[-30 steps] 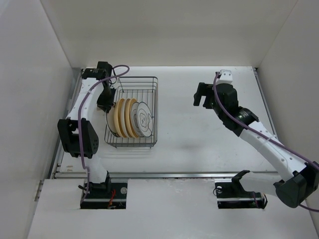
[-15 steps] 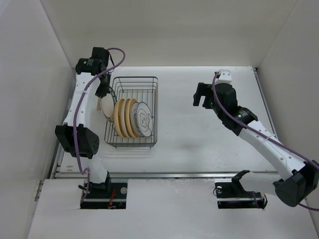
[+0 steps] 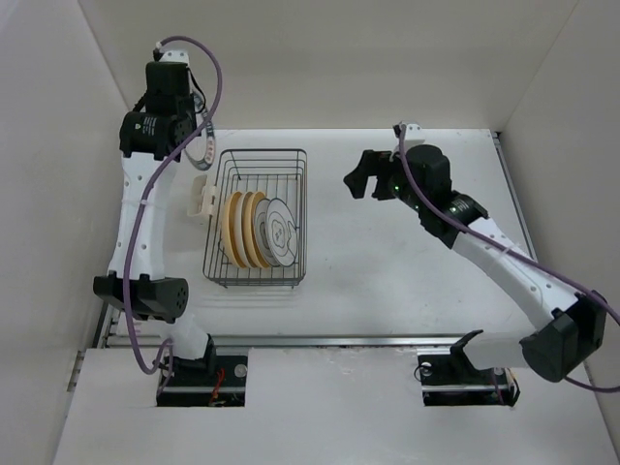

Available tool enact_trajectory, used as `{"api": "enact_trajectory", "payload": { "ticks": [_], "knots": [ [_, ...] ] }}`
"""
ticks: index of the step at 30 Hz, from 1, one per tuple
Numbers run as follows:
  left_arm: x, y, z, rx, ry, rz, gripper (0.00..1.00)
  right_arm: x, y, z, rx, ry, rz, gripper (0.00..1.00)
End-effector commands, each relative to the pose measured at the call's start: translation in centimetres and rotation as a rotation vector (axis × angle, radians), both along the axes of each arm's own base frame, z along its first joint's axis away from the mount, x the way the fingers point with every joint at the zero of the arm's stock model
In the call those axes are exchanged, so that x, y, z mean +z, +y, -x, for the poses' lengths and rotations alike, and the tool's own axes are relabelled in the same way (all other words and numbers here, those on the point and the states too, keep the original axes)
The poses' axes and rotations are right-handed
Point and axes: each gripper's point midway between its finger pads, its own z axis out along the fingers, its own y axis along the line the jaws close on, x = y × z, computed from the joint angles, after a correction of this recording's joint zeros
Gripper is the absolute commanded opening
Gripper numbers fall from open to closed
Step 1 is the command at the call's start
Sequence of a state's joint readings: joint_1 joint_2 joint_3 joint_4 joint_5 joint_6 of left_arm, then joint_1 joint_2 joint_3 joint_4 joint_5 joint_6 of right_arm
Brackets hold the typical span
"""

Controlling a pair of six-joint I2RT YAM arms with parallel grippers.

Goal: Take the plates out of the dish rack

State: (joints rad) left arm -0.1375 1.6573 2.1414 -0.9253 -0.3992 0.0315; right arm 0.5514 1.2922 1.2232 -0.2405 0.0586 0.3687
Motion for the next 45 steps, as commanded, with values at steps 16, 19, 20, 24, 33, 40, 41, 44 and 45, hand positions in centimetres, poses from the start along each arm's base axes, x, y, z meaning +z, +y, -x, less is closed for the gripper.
{"api": "enact_trajectory", "payload": {
  "ticks": [16,19,20,24,33,40,41,44,45],
  "knots": [
    [-3.9,-20.0,2.8,-0.788,0.309,0.878,0.0,0.9,5.9,-4.8,0.198,0.091,-0.395,0.93],
    [-4.3,-20.4,3.5,-0.805,0.346,0.913,0.0,-1.1,7.1,-4.5,0.254,0.156,-0.411,0.88],
    [-4.6,-20.6,3.7,-0.811,0.359,0.926,0.0,-1.4,7.4,-4.6,0.268,0.167,-0.421,0.86],
    [-5.0,-20.8,4.6,-0.822,0.394,0.956,0.0,-3.3,8.1,-4.7,0.288,0.228,-0.433,0.79],
    [-6.7,-19.1,4.4,-0.767,0.391,0.825,0.03,-2.5,7.0,-4.4,0.273,0.193,-0.461,0.0],
    [-8.6,-15.7,3.7,-0.642,0.394,0.629,0.66,-2.2,4.5,-4.1,0.186,0.185,-0.493,0.0],
    [-8.5,-14.8,3.1,-0.608,0.373,0.576,0.85,-2.1,4.3,-4.0,0.163,0.196,-0.514,0.0],
    [-7.6,-12.5,2.7,-0.518,0.336,0.469,1.0,-2.3,0.7,-4.9,0.022,0.188,-0.553,0.0],
    [-7.7,-10.5,2.6,-0.43,0.329,0.393,1.0,-2.5,-0.3,-5.0,-0.016,0.194,-0.56,0.0]
  ]
}}
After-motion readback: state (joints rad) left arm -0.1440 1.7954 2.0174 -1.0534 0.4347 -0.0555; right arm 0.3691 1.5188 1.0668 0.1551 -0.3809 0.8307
